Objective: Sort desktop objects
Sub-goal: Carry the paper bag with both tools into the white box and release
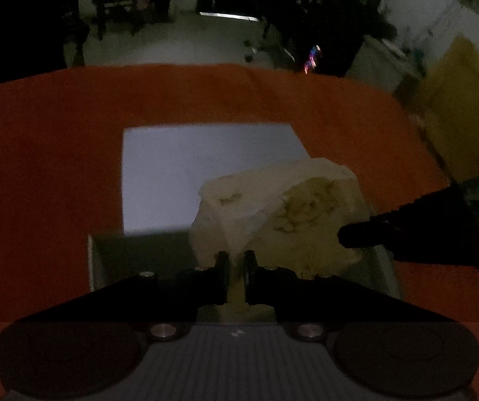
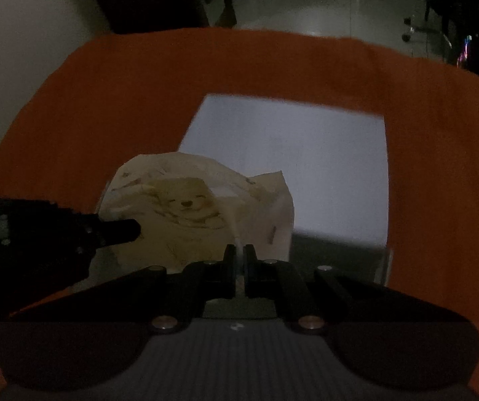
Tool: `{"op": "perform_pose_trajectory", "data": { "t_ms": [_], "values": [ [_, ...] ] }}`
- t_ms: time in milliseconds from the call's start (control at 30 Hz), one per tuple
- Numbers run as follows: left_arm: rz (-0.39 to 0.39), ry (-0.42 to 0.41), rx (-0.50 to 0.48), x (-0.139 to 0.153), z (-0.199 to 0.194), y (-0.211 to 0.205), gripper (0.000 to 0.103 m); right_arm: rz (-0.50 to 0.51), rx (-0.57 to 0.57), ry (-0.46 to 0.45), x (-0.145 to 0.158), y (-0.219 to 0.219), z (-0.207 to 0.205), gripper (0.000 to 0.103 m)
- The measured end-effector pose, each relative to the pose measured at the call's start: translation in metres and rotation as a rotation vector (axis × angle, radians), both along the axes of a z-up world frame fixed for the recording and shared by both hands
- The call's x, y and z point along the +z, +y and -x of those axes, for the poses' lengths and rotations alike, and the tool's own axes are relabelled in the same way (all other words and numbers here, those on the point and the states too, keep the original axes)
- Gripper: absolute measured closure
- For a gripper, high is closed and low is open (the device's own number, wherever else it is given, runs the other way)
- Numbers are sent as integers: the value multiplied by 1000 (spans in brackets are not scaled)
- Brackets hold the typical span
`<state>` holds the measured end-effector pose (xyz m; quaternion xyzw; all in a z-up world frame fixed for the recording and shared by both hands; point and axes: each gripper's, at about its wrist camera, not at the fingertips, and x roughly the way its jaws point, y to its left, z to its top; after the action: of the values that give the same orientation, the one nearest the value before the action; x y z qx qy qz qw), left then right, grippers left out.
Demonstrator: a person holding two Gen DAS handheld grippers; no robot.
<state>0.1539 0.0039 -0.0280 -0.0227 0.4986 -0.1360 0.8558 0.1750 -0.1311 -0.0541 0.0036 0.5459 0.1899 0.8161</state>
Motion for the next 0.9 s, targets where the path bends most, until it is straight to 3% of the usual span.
{"op": "perform_pose_trajectory", "data": {
  "t_ms": [167,433,900],
  "values": [
    [-45,36,-13,-12,29,-11,96,44,27,21,-25,0,36,98],
    [-104,75,-26,-35,48,-21,96,68,82,140,-68,10,76,98],
    [-184,161,-94,-78,65,-31,96,111,86,203,-98,11,73,98]
  ]
}}
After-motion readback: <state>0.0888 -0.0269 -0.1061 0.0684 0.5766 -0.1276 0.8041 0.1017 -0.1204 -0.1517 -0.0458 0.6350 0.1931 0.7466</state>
